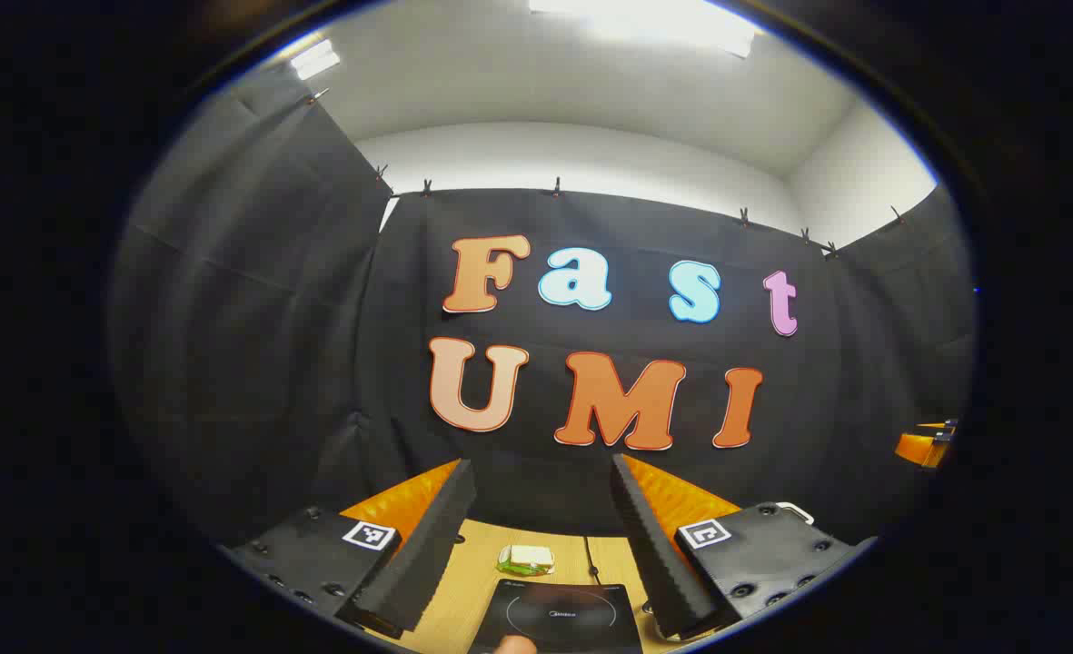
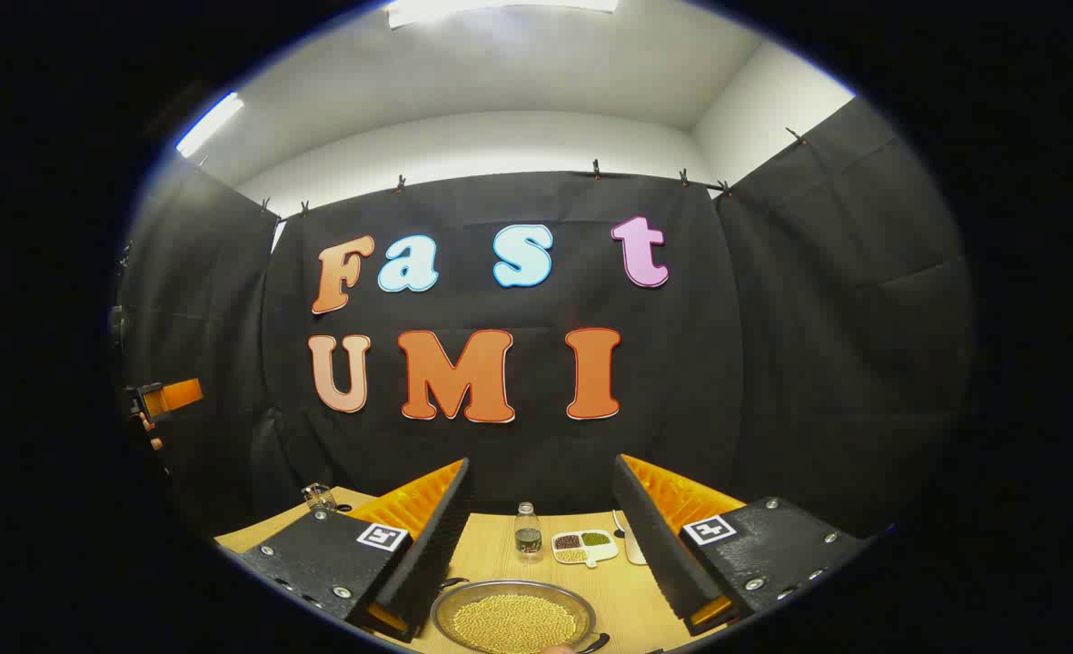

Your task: First push the handle of the pot to place it horizontally, then grasp the pot with both hands and set it on the induction cooktop.

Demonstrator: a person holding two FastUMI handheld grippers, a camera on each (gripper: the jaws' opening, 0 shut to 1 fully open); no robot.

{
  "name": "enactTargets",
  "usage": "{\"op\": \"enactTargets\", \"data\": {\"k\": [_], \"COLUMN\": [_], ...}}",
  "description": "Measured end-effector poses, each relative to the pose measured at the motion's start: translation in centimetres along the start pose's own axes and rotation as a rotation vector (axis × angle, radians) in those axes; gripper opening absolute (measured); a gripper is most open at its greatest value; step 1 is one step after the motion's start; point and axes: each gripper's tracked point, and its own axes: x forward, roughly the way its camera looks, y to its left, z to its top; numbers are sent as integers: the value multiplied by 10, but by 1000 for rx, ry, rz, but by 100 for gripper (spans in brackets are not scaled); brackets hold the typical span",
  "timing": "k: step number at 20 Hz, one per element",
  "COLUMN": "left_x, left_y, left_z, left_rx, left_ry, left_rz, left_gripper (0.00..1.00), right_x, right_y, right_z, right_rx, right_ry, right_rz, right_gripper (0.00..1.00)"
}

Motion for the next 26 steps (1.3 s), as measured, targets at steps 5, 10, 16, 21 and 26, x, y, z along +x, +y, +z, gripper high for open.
{"op": "enactTargets", "data": {"k": [5, 10, 16, 21, 26], "left_x": [-6, -10, -16, -18, -17], "left_y": [5, 13, 21, 23, 25], "left_z": [5, 10, 15, 13, 14], "left_rx": [9, 3, -13, -12, -10], "left_ry": [-10, -17, -22, -12, -11], "left_rz": [7, 12, 21, 22, 19], "left_gripper": [98, 98, 98, 98, 98], "right_x": [-1, -4, -9, -9, -9], "right_y": [3, 3, 1, 4, 2], "right_z": [0, 2, 5, 5, 2], "right_rx": [2, 10, 9, 12, 7], "right_ry": [3, 4, -1, 3, 11], "right_rz": [3, -2, -3, -2, -1], "right_gripper": [94, 95, 100, 100, 100]}}
